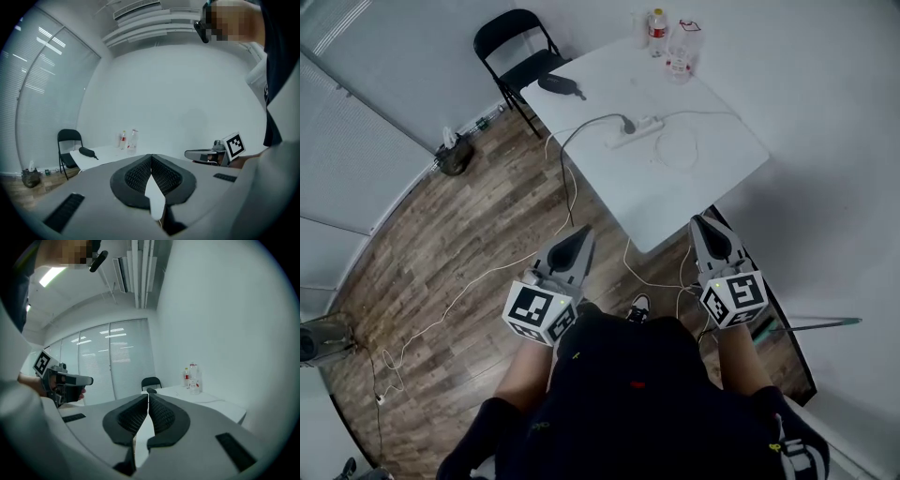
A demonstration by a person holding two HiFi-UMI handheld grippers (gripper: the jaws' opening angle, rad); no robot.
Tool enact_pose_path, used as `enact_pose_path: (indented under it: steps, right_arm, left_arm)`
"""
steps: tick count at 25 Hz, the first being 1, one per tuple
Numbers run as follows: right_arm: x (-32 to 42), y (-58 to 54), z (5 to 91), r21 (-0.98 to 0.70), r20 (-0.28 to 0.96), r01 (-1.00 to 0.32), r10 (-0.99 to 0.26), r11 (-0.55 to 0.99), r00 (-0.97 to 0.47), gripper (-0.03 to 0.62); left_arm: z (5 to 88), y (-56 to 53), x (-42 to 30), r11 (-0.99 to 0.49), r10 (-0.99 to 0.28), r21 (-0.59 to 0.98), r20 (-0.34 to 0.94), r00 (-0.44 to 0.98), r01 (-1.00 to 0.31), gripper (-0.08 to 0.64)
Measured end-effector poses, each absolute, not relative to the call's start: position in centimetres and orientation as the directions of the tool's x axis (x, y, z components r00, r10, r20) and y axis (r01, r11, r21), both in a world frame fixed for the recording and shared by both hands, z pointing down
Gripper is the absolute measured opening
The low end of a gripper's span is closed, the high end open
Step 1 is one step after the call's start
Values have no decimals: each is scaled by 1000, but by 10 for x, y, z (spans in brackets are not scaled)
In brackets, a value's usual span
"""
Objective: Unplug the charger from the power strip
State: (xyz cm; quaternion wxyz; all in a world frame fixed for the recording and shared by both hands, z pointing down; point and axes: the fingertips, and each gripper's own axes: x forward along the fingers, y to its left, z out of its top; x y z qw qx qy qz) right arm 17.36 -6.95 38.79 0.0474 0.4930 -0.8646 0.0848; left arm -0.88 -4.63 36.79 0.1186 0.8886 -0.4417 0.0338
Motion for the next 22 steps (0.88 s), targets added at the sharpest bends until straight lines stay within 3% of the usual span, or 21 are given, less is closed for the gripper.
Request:
enact_pose_path:
  steps: [11,22]
  right_arm:
    - [177,-127,413,-157,180,-855,-837,495,-517,25]
    - [165,-229,431,-85,284,-906,-861,415,-422,25]
  left_arm:
    - [387,-109,4,-598,-746,196,220,629,-777,20]
    - [414,-241,-20,-664,-671,266,202,713,-699,20]
